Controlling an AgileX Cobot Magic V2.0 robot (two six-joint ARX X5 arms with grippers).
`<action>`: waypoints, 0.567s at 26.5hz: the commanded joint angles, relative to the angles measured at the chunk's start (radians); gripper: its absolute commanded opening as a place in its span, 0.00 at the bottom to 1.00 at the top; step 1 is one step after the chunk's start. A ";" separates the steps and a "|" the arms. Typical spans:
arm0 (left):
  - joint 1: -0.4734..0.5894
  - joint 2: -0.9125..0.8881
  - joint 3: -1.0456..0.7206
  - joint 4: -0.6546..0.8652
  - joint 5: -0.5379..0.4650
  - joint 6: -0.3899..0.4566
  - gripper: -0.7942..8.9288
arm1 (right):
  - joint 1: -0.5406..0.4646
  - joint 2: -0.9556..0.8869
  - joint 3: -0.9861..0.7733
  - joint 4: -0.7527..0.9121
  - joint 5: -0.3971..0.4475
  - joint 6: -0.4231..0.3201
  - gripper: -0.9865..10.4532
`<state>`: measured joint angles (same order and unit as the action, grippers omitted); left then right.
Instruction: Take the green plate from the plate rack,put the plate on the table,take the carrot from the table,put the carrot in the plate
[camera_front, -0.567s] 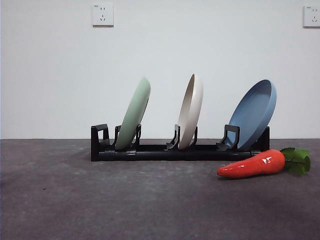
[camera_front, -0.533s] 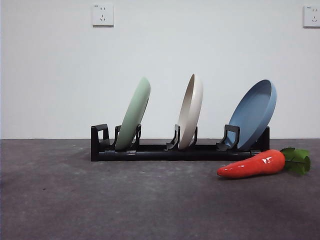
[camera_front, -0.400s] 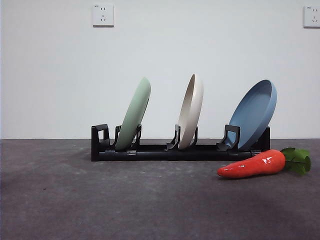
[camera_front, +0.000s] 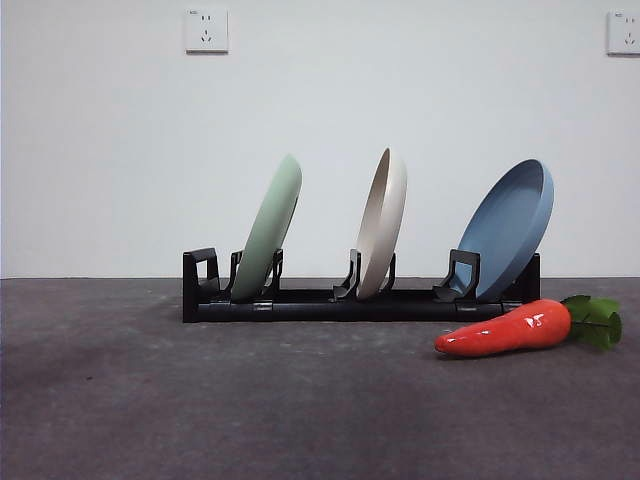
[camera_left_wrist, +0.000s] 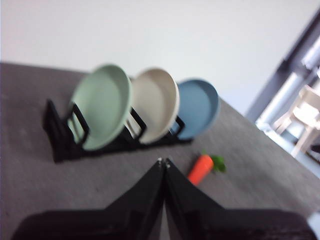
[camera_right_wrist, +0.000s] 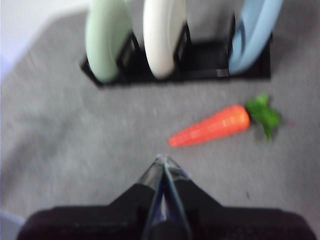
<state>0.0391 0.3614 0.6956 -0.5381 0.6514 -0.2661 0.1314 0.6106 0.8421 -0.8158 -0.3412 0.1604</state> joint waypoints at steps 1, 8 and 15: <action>0.002 0.055 0.074 -0.112 0.018 0.100 0.08 | 0.003 0.062 0.082 -0.138 -0.002 -0.096 0.08; 0.002 0.169 0.195 -0.371 0.035 0.235 0.08 | 0.003 0.135 0.136 -0.278 -0.001 -0.143 0.09; 0.002 0.186 0.196 -0.385 0.040 0.233 0.66 | 0.002 0.135 0.136 -0.278 0.000 -0.132 0.57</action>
<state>0.0391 0.5476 0.8883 -0.9310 0.6861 -0.0490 0.1314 0.7471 0.9768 -1.0988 -0.3408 0.0277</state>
